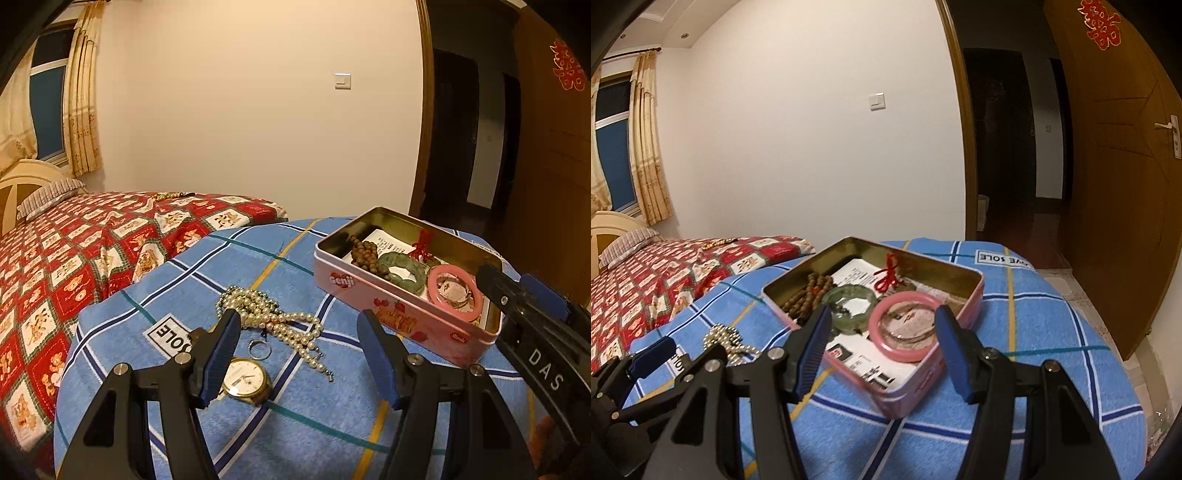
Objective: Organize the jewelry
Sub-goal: 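Withdraw both tools from the tin toward the watch and pearls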
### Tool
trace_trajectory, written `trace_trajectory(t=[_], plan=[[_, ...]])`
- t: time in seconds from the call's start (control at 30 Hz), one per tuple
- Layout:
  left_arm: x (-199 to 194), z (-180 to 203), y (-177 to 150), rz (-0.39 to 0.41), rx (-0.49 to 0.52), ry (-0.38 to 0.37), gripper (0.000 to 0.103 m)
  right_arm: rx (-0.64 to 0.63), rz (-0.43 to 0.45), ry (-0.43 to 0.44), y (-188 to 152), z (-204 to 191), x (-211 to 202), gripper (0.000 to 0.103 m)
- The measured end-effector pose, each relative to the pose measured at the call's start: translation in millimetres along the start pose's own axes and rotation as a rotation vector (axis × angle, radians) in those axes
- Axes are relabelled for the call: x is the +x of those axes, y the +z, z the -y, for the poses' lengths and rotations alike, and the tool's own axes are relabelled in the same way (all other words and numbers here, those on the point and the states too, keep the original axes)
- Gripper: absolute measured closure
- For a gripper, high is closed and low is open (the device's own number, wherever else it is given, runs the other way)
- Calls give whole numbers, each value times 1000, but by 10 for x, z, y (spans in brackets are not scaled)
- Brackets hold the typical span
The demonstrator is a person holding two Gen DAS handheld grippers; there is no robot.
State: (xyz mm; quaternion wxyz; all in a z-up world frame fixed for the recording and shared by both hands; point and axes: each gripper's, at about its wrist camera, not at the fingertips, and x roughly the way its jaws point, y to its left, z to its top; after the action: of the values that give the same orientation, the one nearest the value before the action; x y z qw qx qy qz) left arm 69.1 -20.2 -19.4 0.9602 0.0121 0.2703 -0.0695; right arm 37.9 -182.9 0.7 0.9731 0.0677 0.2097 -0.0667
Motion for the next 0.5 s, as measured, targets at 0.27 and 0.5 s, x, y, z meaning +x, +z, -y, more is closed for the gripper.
trace_trajectory(t=[0.27,0.5], plan=[[-49,-96,-32,-1,-22,1,37,-15,-2,15,-57,-114,-81,42],[-75,-181,-58,-8,-41,9,37,-18,-8,37,-102,-192,-122,42]])
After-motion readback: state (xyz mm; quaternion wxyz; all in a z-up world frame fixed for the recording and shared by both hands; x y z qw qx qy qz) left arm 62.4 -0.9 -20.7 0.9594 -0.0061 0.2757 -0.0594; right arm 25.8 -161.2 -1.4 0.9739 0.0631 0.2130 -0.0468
